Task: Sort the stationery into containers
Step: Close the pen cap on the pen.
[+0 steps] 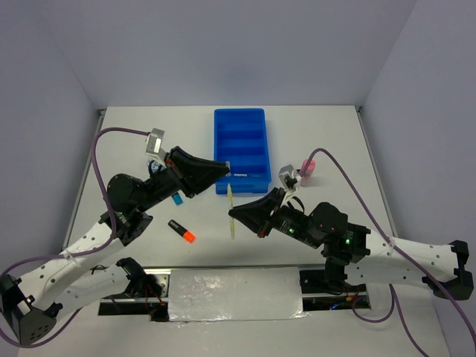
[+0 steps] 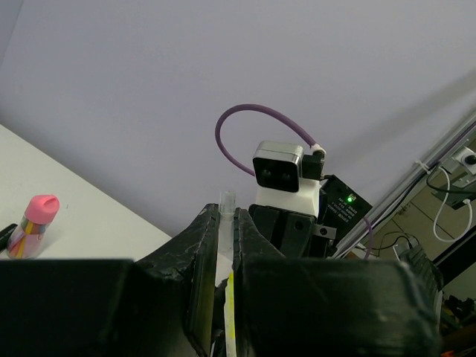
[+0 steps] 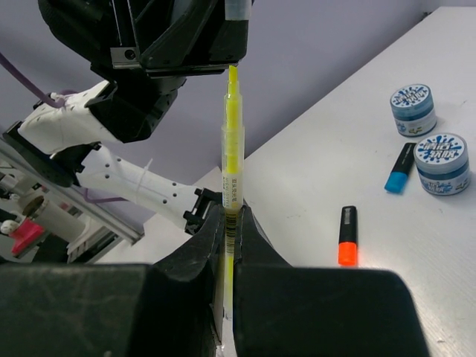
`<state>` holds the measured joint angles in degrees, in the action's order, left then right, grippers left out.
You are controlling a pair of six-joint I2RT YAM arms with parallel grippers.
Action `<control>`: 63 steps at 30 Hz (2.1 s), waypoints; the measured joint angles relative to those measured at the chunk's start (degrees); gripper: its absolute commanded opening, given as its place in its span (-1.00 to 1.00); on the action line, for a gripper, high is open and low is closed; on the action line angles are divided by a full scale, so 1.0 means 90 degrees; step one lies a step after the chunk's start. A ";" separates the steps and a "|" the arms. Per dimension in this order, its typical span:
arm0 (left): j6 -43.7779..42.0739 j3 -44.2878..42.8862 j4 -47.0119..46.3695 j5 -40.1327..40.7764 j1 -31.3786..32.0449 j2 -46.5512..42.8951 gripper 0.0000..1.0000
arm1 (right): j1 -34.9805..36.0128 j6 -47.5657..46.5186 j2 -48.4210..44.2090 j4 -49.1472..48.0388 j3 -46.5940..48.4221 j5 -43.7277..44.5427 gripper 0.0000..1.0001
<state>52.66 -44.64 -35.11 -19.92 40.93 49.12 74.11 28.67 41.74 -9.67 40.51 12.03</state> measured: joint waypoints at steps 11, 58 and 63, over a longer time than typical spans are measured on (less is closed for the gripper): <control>0.0005 0.0051 -0.0002 -0.0010 0.0007 0.0032 -1.00 | 0.0000 -0.0121 0.0012 0.0044 0.0085 0.0194 -1.00; -0.0024 0.0104 0.0274 0.0233 0.0019 -0.0095 -1.00 | 0.0000 -0.0172 0.0345 0.0233 0.0301 0.0486 -1.00; -0.0017 0.0104 0.0265 0.0231 0.0017 -0.0095 -1.00 | 0.0000 -0.0194 0.0381 0.0287 0.0406 0.0537 -1.00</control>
<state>52.51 -43.70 -32.73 -17.85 41.08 48.27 74.11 26.92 45.17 -7.09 44.16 16.86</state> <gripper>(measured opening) 0.220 0.039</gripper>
